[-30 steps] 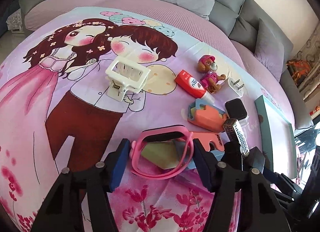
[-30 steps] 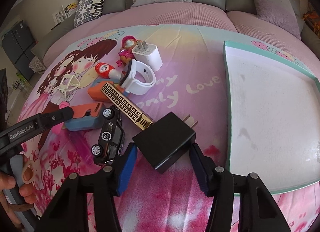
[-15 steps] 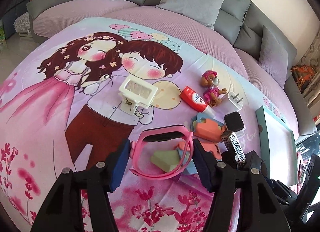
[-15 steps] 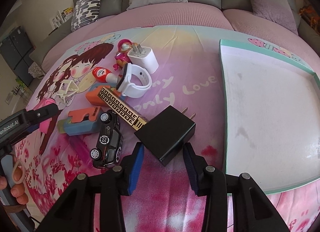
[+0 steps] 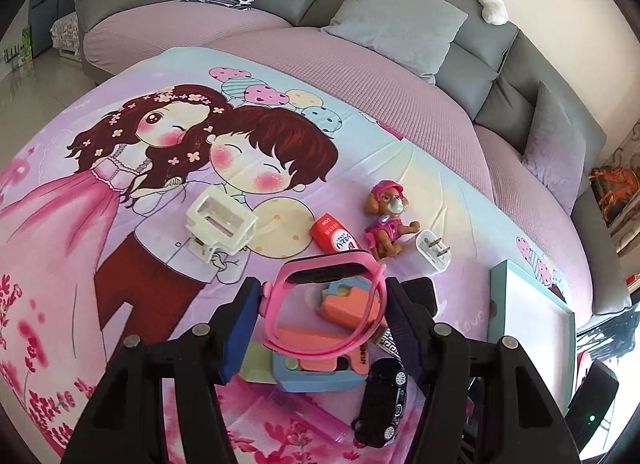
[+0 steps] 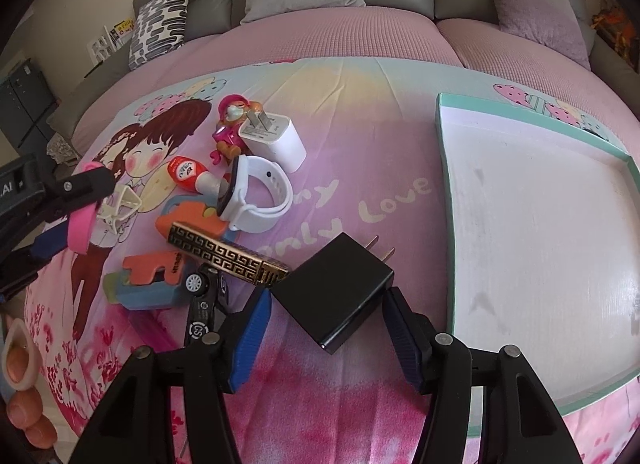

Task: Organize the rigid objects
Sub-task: 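Carry the black charger in the right tool while the left tool carries the pink band over the tray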

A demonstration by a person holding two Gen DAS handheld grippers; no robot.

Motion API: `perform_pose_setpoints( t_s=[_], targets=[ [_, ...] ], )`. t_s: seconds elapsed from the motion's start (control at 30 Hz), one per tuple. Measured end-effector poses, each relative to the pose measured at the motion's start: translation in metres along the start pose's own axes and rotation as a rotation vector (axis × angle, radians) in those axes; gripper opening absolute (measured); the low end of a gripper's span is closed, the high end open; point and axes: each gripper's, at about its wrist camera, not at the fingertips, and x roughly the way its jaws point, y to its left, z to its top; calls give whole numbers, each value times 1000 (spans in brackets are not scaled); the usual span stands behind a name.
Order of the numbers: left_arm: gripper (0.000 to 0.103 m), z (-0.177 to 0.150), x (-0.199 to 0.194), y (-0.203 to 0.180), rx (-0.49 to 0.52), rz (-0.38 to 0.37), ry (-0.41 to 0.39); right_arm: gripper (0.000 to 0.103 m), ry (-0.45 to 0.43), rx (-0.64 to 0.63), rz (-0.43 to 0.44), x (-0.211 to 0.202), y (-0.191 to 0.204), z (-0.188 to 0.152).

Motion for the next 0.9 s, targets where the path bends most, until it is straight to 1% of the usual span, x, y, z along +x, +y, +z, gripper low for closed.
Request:
perform_pose_setpoints(
  t_s=[0.13,0.4,0.47,0.63,0.73,0.83,0.9],
  targets=[
    [63,-9,11,-1,-4,-8,15,62,-7,5,-4,5,0,5],
    [63,-14,22,1,8,21,18,66,-19,30,15,20,-6,26],
    [63,-15,22,1,14,25,16,68,-31,16,3,23,-5,30],
    [63,-15,24,0,26,42,20,68,-54,1,-14,27,-4,33],
    [63,-17,28,-2,34,48,32,68,-57,-25,-42,29,0,32],
    [63,-17,28,-3,39,52,32,66,-65,-23,-36,28,-1,31],
    [63,-18,28,-5,46,58,32,62,-72,-13,-30,27,-4,31]
  ],
)
